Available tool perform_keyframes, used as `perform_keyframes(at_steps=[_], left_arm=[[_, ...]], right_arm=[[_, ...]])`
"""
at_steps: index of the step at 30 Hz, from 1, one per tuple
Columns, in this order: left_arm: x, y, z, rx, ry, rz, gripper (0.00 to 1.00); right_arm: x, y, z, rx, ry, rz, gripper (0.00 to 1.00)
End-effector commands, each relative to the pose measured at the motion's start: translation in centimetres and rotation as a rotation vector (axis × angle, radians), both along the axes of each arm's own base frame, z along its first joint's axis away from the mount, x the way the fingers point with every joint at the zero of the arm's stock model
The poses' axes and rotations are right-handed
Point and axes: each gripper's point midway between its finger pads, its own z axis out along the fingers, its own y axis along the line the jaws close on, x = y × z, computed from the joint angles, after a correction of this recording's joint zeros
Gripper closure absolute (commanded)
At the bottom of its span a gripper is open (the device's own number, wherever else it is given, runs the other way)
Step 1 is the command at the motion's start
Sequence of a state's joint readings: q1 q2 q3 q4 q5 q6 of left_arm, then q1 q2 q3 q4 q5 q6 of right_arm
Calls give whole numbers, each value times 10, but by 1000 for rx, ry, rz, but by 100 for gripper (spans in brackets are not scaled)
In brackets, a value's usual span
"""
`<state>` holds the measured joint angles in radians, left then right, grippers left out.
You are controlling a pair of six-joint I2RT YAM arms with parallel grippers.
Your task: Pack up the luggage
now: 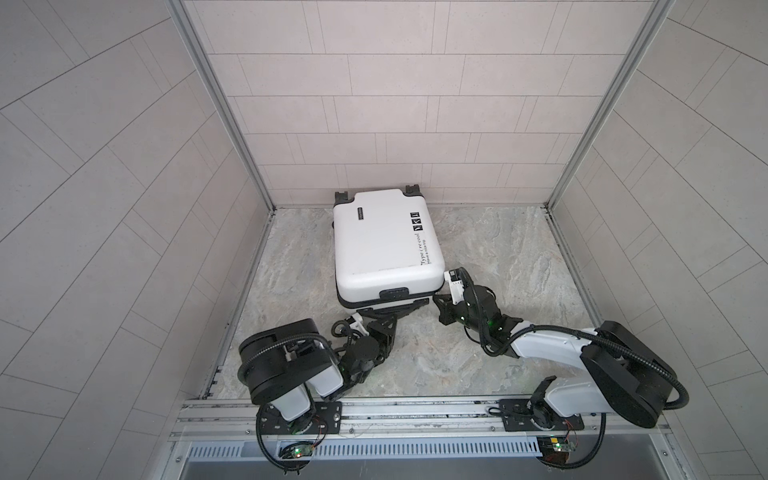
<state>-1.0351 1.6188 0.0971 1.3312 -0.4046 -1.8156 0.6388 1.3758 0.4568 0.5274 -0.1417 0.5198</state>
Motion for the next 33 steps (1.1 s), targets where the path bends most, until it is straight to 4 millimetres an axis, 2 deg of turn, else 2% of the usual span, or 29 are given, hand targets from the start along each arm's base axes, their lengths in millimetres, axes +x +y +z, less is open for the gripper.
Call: perform_keyframes(at_steps=[1,8,18,25,33], left_arm=[[-3,18,-5,72,-19,35,100],[-5,26,-7,94,-10,51,100],[-2,27,13,167,-34,54,100],[-4,46,22,236,-36,98,100],[-7,58,29,274,-38,113,100]], right_arm=[[48,-61,19,-58,-78,-295,100],[59,-76,26,-73,-66,-297,100],[51,-95,11,-96,-40,-364,100],[50,-114,6,-90,-30,-427,100],[58,-118,7,-88,-23,-418,100]])
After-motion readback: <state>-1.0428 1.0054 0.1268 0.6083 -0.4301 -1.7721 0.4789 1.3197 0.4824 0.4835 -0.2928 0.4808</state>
